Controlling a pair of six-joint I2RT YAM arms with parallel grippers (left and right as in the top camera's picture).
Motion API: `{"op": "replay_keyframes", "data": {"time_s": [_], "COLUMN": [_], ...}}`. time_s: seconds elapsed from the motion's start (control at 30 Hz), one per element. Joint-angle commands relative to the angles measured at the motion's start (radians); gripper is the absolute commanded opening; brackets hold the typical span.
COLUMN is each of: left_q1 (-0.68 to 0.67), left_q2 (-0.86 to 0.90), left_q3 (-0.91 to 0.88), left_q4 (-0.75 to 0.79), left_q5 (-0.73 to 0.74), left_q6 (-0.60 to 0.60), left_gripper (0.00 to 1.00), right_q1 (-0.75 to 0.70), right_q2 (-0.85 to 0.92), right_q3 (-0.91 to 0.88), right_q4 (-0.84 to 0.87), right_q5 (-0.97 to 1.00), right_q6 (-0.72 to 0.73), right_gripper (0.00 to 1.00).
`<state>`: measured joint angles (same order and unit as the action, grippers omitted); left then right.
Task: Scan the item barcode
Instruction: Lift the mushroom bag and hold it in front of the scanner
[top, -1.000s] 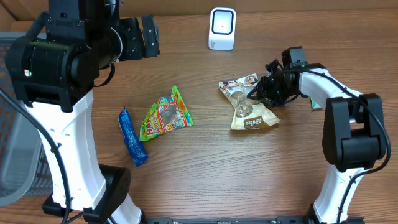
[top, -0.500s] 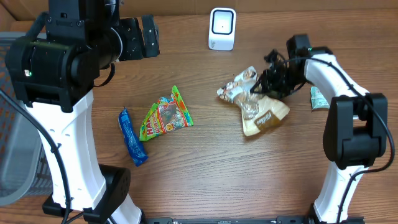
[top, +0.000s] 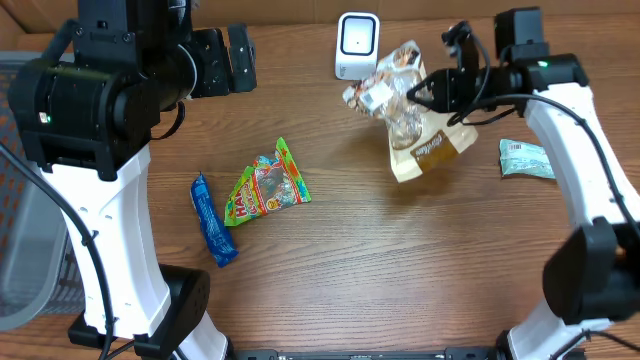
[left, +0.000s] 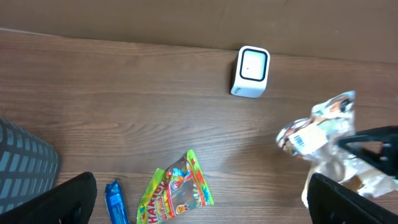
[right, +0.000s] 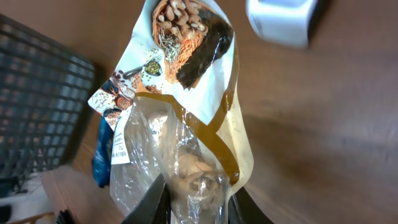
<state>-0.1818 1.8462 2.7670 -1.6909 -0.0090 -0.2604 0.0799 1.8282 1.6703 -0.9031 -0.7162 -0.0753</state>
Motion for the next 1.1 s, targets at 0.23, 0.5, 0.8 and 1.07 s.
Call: {"op": "replay_keyframes", "data": {"time_s": [0.23,0.5,0.8,1.07], "left_q1": [-0.002,-0.002,-0.002,-0.002], "left_q2": [-0.002,-0.002,-0.002,-0.002], "left_q3": [0.001,0.001,0.001,0.001], "left_q4": [0.002,0.002,0.002,0.002], "left_q5": [-0.005,-0.005,-0.005,-0.005], "left_q6": [-0.002,-0.002,-0.002,-0.002], "left_gripper": [1.0,1.0,1.0,1.0], "right_q1": [0.0,0.068,0.292,0.381], "right_q2": [-0.077,-0.077,-0.029,0.154], "right_q3": [0.033,0.033,0.033,0.033], "right_q4": [0.08,0.184,0.45,0.851], "right_q5": [0.016,0.433,1.126,1.461], "right_q6": [0.109,0.27,0.114,-0.322], "right_gripper": [0.04,0.04,0.04,0.04]}}
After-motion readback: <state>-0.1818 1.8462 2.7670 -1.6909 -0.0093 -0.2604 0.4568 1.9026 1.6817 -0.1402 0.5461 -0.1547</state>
